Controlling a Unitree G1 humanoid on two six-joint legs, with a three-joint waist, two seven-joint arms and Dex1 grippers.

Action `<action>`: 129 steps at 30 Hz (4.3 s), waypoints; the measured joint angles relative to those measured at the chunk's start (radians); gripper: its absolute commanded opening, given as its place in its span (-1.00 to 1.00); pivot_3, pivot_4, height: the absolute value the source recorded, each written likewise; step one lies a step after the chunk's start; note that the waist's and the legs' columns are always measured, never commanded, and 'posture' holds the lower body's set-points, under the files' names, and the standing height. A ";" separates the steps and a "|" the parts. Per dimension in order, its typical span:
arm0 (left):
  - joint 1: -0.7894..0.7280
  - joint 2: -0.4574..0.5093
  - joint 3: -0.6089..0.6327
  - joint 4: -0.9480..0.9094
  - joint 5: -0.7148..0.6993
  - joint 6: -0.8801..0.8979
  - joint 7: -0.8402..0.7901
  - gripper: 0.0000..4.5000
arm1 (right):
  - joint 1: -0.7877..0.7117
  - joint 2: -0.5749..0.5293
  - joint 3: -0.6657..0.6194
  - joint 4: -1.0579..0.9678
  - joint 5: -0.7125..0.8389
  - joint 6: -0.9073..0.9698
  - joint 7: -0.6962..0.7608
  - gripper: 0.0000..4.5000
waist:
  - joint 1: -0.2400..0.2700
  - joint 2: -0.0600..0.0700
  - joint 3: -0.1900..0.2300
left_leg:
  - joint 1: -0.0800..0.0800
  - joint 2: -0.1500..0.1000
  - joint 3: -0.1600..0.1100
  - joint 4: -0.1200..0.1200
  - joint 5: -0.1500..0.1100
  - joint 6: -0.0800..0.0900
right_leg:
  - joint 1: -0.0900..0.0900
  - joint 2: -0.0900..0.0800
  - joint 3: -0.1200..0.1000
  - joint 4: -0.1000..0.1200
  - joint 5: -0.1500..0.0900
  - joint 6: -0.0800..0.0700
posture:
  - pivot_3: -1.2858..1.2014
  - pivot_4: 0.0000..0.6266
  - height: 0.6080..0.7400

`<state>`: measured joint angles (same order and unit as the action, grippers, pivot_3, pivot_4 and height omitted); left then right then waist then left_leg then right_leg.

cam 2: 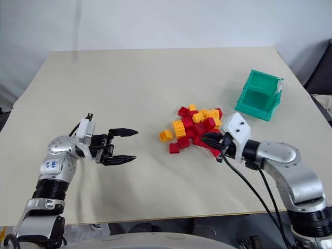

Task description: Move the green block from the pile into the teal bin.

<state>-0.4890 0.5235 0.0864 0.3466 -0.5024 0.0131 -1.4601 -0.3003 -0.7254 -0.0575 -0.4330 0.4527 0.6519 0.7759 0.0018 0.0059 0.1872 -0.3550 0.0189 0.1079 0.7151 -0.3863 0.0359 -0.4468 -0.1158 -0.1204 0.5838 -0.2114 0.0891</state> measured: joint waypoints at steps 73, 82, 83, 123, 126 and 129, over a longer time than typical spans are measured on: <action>0.008 -0.010 0.001 -0.020 0.015 -0.022 0.050 1.00 | -0.493 -0.004 0.232 0.812 -0.379 -0.050 0.037 0.98 | -0.006 0.001 0.000 | -0.001 0.001 0.005 0.002 -0.002 0.002 | -0.002 -0.001 0.003 0.001 0.001 0.001 | 0.03 -0.52 1.00; 0.035 -0.005 0.012 -0.065 0.015 -0.012 0.074 1.00 | -0.495 0.054 0.229 0.773 -0.370 -0.020 0.102 0.98 | -0.019 0.001 0.000 | 0.000 0.002 0.005 0.002 -0.002 0.001 | -0.002 0.000 0.003 0.002 0.001 0.001 | 0.03 -0.52 1.00; 0.035 -0.005 0.012 -0.065 0.015 -0.012 0.074 1.00 | -0.494 0.059 0.230 0.767 -0.370 -0.015 0.105 0.98 | -0.020 0.001 0.000 | 0.000 0.002 0.005 0.002 -0.002 0.001 | -0.002 0.000 0.003 0.002 0.001 0.001 | 0.03 -0.52 1.00; -0.128 -0.162 -0.087 0.046 0.115 -0.014 0.250 1.00 | -0.706 -0.011 -0.022 1.347 -0.482 -0.518 -0.268 0.99 | -0.033 0.004 0.003 | 0.000 0.002 0.013 0.000 -0.001 0.001 | -0.002 0.001 0.005 0.000 0.002 0.002 | 0.03 -0.52 1.00; -0.127 -0.154 -0.086 0.050 0.115 -0.011 0.261 1.00 | -0.713 -0.011 -0.026 1.346 -0.480 -0.542 -0.262 0.99 | -0.033 0.005 0.003 | 0.000 0.002 0.012 0.001 -0.001 0.001 | -0.002 0.001 0.005 0.001 0.002 0.002 | 0.03 -0.52 1.00; -0.111 -0.130 -0.082 0.049 0.115 0.007 0.269 1.00 | -0.686 -0.014 -0.030 1.284 -0.459 -0.541 -0.218 0.99 | -0.031 0.005 0.003 | 0.000 0.002 0.011 0.001 -0.001 0.001 | -0.002 0.001 0.005 0.001 0.002 0.002 | 0.03 -0.52 1.00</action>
<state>-0.6000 0.3940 0.0047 0.3961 -0.3873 0.0203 -1.1914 -0.9865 -0.7395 -0.0873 0.8509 -0.0068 0.1111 0.5581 -0.0287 0.0105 0.1898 -0.3548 0.0210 0.1194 0.7156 -0.3874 0.0373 -0.4491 -0.1151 -0.1150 0.5846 -0.2096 0.0913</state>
